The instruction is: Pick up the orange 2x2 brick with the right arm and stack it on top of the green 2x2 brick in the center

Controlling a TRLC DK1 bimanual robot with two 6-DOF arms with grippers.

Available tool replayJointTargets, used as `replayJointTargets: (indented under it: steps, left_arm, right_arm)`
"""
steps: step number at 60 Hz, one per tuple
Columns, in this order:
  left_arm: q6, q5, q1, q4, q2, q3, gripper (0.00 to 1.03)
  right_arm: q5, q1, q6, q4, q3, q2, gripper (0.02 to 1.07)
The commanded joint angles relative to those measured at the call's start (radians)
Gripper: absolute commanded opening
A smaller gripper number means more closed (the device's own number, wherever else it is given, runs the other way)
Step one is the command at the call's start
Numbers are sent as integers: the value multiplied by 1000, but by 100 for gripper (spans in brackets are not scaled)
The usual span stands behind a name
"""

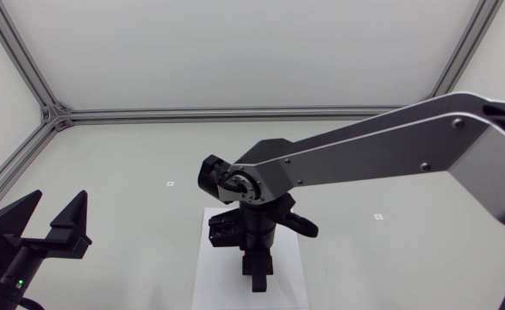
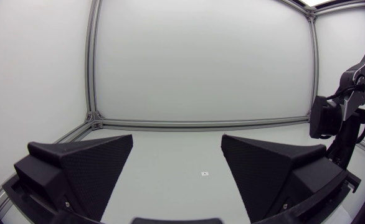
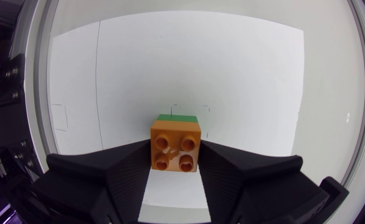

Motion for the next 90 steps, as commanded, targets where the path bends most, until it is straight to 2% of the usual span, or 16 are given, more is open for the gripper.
replayJointTargets:
  steps: [1,19,27,34,90]
  left_arm:
    - [13,4,3,-15,-8,-41,99]
    - [13,4,3,-15,-8,-41,99]
    - [13,4,3,-15,-8,-41,99]
    - [13,4,3,-15,-8,-41,99]
    - [13,4,3,-15,-8,-41,99]
  right_arm:
    - [3,11,2,-15,-21,19,57]
    - [2,9,4,-12,-18,11,56]
    - [-4,9,10,-2,-18,14,44]
    - [-4,8,10,7,-16,13,38]
    - [-3,-8,14,42,15,24,38]
